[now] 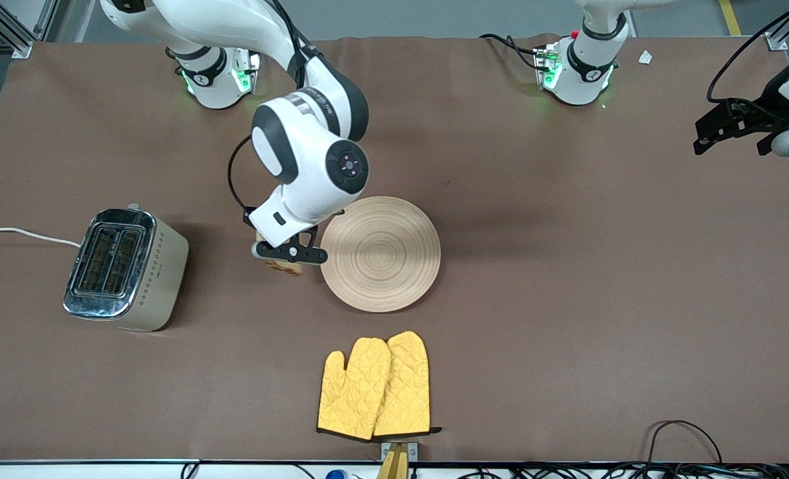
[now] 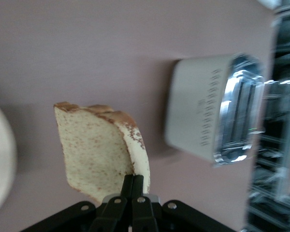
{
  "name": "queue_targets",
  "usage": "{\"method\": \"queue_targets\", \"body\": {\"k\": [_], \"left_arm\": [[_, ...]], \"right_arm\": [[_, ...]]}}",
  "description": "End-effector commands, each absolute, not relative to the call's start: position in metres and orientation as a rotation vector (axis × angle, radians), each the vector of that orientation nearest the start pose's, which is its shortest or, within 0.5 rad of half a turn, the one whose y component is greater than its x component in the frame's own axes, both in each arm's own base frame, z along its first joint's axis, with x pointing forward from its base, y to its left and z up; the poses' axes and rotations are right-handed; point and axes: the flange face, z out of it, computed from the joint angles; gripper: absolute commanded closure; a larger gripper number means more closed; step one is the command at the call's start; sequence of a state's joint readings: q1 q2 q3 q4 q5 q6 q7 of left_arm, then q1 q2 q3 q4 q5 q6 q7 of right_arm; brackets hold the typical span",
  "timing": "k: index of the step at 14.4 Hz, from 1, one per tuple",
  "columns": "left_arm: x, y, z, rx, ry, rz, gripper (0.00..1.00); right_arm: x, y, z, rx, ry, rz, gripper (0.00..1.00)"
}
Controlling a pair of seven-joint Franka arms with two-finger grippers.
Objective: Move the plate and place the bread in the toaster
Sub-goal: 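Carry the bread with the right gripper over the toaster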
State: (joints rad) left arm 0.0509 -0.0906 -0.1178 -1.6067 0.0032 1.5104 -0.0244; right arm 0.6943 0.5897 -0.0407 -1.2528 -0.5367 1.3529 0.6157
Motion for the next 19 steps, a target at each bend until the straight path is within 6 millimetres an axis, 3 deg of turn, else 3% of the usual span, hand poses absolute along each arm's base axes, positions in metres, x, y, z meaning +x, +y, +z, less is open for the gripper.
{"method": "queue_targets", "body": {"k": [1, 4, 7, 9, 13, 15, 19], "left_arm": [[0.521, -0.035, 0.657, -3.123, 0.066, -0.008, 0.00], [0.520, -0.036, 0.657, -3.123, 0.068, 0.007, 0.00], [0.520, -0.036, 0.659, -3.122, 0.068, 0.007, 0.00], [0.519, -0.037, 0.658, -3.122, 0.070, 0.012, 0.00], [0.519, -0.037, 0.658, -3.122, 0.070, 0.012, 0.00], [0.519, -0.037, 0.658, -3.122, 0.070, 0.012, 0.00], [0.519, -0.038, 0.658, -3.122, 0.072, 0.014, 0.00]], "right_arm": [[0.567, 0.346, 0.419, 2.221, 0.055, -0.044, 0.99], [0.571, 0.316, 0.451, 2.087, -0.030, -0.006, 1.00], [0.588, 0.266, 0.462, 1.907, -0.040, -0.078, 1.00], [0.605, 0.223, 0.464, 1.814, -0.080, -0.135, 1.00], [0.634, 0.134, 0.450, 1.804, -0.203, -0.232, 1.00], [0.643, 0.113, 0.441, 1.811, -0.219, -0.251, 1.00], [0.652, 0.112, 0.414, 1.816, -0.201, -0.234, 1.00]]}}
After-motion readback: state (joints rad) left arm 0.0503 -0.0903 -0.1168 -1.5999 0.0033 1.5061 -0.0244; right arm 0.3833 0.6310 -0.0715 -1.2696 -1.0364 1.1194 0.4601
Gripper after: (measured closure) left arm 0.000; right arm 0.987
